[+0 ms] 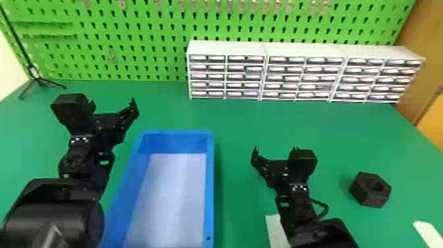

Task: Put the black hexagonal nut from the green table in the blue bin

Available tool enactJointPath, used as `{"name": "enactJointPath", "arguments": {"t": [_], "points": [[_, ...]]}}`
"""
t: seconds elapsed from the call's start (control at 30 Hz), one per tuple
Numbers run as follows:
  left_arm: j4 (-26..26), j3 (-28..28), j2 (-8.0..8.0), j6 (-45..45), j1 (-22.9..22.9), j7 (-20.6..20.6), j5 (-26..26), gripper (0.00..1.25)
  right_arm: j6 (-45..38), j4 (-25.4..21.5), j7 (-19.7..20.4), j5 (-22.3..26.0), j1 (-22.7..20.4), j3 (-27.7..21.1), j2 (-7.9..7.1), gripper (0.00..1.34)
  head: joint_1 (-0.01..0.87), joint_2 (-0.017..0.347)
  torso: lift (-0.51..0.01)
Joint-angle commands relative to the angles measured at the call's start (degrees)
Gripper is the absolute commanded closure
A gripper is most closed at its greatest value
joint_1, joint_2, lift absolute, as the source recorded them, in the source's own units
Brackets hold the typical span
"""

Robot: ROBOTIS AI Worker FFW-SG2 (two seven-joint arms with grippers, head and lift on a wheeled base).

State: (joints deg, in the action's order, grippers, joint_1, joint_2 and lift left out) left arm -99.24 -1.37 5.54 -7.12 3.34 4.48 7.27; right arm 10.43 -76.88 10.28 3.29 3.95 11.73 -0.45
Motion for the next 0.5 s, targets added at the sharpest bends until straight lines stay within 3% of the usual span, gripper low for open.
{"name": "enactJointPath", "arguments": {"t": [0.0,0.47], "points": [[-0.1,-0.1,0.0,0.0,-0.2,0.0,0.0,0.24,-1.7,-1.7,0.0,0.2,-0.2,-1.6,-0.96,0.1,0.686,0.028,-0.096],[-0.1,-0.2,0.0,0.0,-0.3,0.0,0.1,0.24,-13.2,-13.9,-0.2,-1.2,-4.0,-13.1,-4.03,0.1,0.686,0.028,-0.096]]}}
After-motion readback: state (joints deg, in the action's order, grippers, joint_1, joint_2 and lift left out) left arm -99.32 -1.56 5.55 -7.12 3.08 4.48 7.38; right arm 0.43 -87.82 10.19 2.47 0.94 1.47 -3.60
